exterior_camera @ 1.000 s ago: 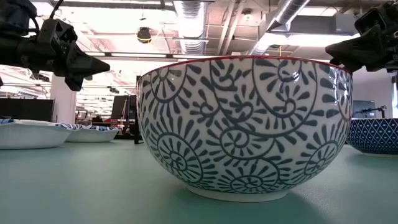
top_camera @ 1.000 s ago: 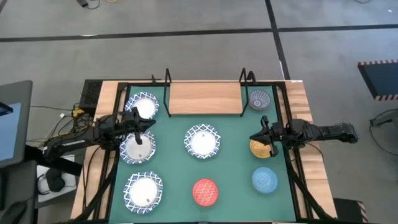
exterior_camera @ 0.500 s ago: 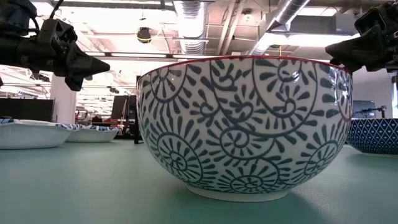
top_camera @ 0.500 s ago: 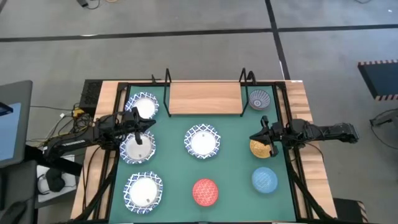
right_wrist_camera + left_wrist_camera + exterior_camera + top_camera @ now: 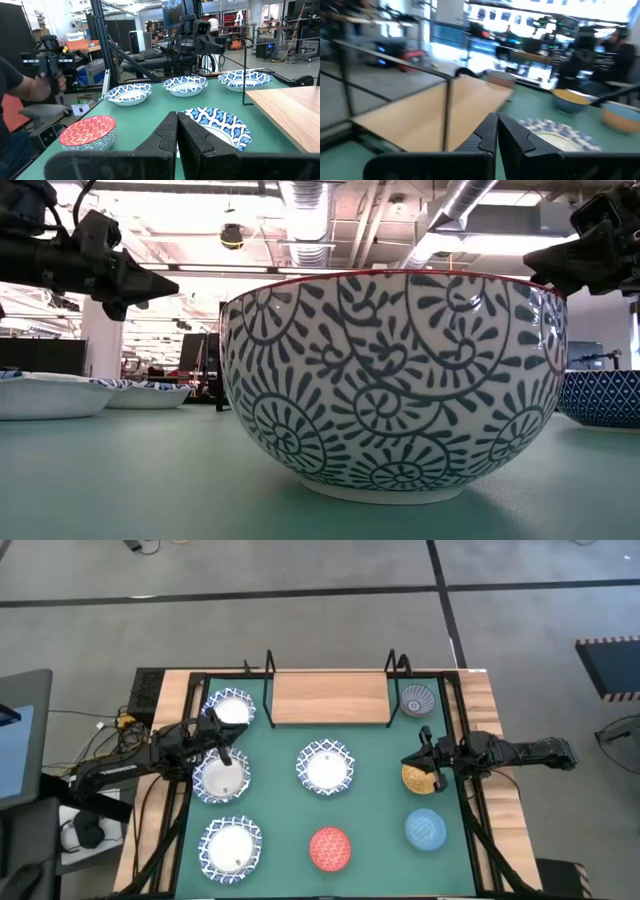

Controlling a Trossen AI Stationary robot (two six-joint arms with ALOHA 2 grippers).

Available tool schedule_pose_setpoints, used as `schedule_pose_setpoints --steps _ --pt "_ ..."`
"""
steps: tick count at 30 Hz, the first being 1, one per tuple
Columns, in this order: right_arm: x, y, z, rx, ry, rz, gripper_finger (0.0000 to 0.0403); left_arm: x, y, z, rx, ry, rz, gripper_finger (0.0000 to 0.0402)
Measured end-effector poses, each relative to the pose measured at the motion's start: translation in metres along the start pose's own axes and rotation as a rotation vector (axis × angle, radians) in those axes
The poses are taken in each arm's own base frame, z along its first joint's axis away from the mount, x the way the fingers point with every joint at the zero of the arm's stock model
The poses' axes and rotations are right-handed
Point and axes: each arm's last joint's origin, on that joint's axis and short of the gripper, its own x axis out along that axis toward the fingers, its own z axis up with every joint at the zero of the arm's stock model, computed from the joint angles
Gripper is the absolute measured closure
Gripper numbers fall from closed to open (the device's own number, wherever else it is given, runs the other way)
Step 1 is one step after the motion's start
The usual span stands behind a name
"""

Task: Place and stack bowls onto a shelf
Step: Put the white patterned bowl on the shelf

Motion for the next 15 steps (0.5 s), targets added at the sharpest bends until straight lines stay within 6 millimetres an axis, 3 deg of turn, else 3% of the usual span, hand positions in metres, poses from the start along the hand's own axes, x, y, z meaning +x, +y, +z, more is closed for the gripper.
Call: schedule_pose_setpoints --steps 10,15 --pt "0.0 0.0 0.0002 -0.001 -0.003 0.0 0.0364 0.0 0.001 0.0 0.014 -0.004 0.034 0.0401" --pt "-0.0008 -0.0041 0.0097 -0.045 -0.11 -0.14 0.0364 0.0 0.0018 0.0006 0.013 -0.012 0.064 0.0401"
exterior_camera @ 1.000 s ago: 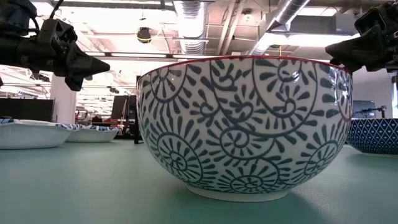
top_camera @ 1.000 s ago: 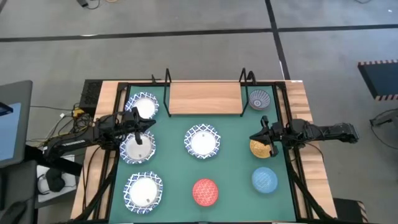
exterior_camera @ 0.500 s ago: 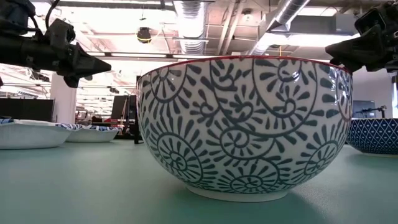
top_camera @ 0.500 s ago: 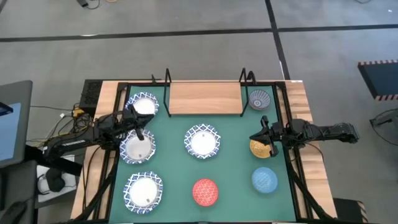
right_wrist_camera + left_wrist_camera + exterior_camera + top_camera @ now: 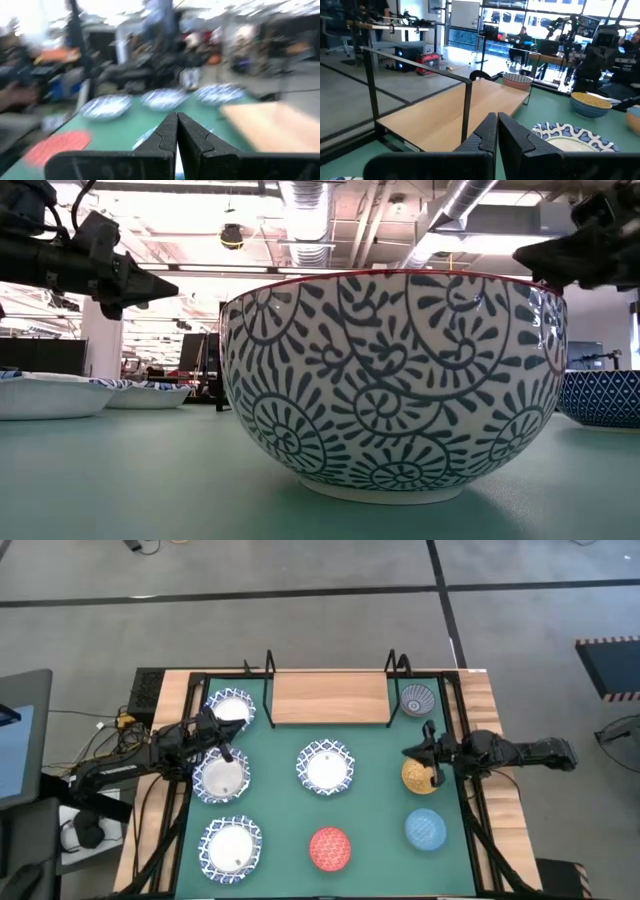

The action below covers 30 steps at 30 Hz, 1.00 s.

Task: Place and stack bowls onto a shelf
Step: Put the white patterned bowl on the shelf

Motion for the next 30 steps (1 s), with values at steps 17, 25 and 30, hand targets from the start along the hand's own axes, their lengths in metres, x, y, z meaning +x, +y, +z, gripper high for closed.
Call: schedule_pose_setpoints --steps 17,25,30 --pt "-0.004 -0.007 0.029 0.322 -0.287 -0.182 0.0364 0.013 0.004 -0.016 0.075 0.153 0.253 0.0329" --pt "-0.004 -0.014 0.028 0.441 -0.32 -0.33 0.0363 0.015 0.007 -0.011 -0.124 0.047 0.406 0.0331" --pt "-0.004 -0.022 0.017 0.254 -0.197 -0.477 0.0352 0.014 0.008 -0.014 0.001 0.101 0.419 0.0332"
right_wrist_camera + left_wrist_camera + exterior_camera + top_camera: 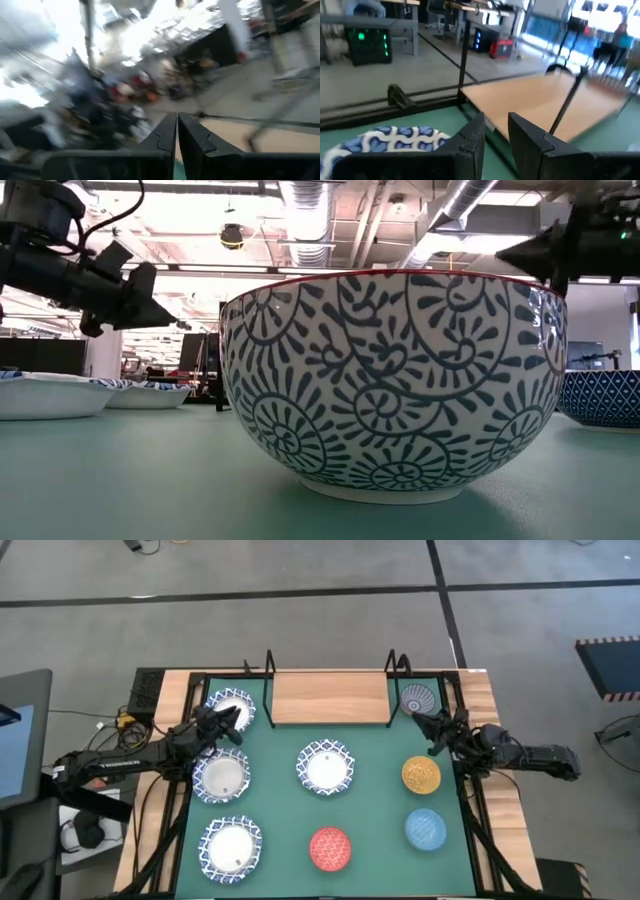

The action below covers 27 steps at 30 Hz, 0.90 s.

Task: Place and stack bowls onto a shelf
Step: Put the white patterned bowl on the shelf

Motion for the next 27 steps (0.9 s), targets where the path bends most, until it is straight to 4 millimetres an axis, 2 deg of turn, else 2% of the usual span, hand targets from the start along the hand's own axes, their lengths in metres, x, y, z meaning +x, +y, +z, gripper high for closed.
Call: schedule_pose_setpoints --steps 3,6,13,18,21,27 --pt "0.0 -0.01 -0.01 -0.099 0.078 -0.13 0.0344 0.0 0.0 -0.003 0.131 0.023 0.003 0.0332" --pt "0.001 -0.014 -0.01 -0.091 0.077 -0.177 0.0336 0.0 0.0 0.001 0.138 -0.01 -0.002 0.0325" --pt "0.001 -0.011 -0.012 0.016 0.107 -0.105 0.0307 -0.001 -0.005 0.016 0.072 -0.036 -0.072 0.0265" --pt "-0.001 -0.006 -0.014 0.101 0.132 -0.058 0.0282 -0.001 -0.005 0.015 0.014 -0.025 -0.098 0.022" --pt "-0.002 -0.002 -0.015 0.132 0.157 -0.017 0.0269 -0.001 -0.006 0.016 -0.037 -0.02 -0.116 0.0209" --pt "-0.005 0.004 -0.015 0.146 0.139 -0.007 0.0252 -0.001 -0.006 0.016 -0.102 -0.014 -0.125 0.021"
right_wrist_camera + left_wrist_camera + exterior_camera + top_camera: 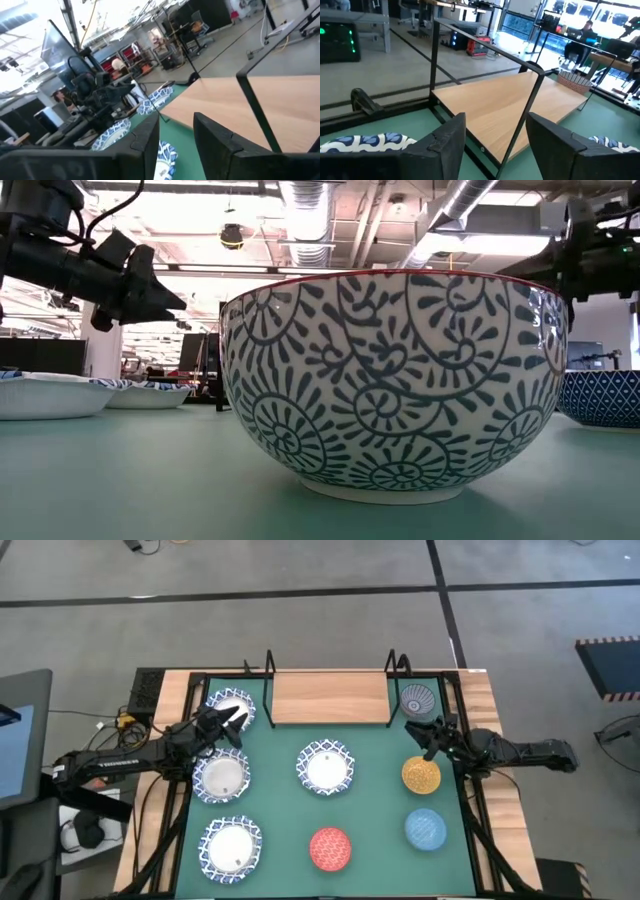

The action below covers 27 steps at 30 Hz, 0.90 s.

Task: Place and stack bowls onto a shelf
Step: Put the white patterned bowl on the shelf

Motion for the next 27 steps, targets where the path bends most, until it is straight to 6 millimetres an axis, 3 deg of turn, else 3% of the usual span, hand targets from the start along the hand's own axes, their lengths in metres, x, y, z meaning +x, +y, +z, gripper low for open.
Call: schedule_pose_setpoints --steps 11,16,21,27 --pt "0.0 0.002 0.007 -0.117 -0.081 -0.03 0.025 0.001 0.003 -0.002 0.029 0.02 0.036 0.0213" --pt "0.003 0.0 0.011 -0.146 -0.127 -0.072 0.025 0.006 0.003 0.027 0.066 -0.006 0.081 0.0213" --pt "0.012 -0.002 0.011 -0.199 -0.113 -0.09 0.025 0.02 -0.004 0.052 0.129 0.08 0.092 0.0213" --pt "0.025 -0.001 0.005 -0.133 -0.055 -0.059 0.025 0.037 -0.006 0.039 0.134 0.328 0.153 0.0213"
